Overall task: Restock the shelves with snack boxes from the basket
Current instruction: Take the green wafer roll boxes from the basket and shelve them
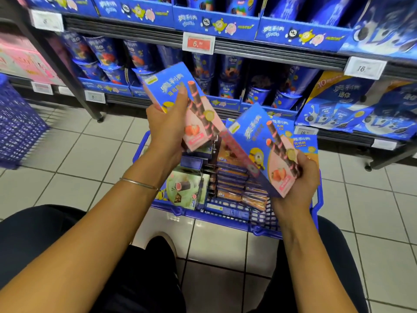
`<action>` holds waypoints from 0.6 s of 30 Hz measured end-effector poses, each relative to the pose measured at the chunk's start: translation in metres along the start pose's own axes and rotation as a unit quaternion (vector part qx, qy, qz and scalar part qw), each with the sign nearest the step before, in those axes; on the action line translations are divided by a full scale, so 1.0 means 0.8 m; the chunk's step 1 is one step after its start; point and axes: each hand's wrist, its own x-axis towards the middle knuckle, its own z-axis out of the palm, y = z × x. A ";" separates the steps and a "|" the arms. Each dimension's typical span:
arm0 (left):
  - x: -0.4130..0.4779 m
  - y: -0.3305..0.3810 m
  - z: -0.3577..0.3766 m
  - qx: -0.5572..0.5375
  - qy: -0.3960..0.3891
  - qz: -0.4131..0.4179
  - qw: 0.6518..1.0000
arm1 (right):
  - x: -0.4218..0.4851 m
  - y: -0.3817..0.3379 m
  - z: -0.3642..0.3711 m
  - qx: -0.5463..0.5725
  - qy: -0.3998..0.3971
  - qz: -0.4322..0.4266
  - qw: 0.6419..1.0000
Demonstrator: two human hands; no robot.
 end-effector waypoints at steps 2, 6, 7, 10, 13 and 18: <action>-0.006 -0.016 0.005 0.040 -0.016 -0.009 0.999 | 0.002 0.001 0.020 0.000 0.010 0.012 1.000; -0.022 -0.048 0.010 0.124 -0.076 -0.018 0.989 | 0.004 0.013 0.058 -0.066 0.020 -0.030 0.997; -0.024 -0.051 0.010 0.131 -0.081 -0.029 0.988 | 0.004 0.018 0.066 -0.082 0.032 -0.039 0.995; -0.025 -0.051 0.011 0.125 -0.075 -0.074 0.987 | 0.000 0.026 0.079 -0.131 0.089 -0.052 0.986; -0.027 -0.046 0.013 0.105 -0.068 -0.099 0.987 | -0.001 0.030 0.086 -0.146 0.165 -0.077 0.972; -0.040 -0.030 0.022 0.043 -0.082 -0.080 0.992 | -0.004 0.036 0.093 -0.149 0.204 -0.096 0.963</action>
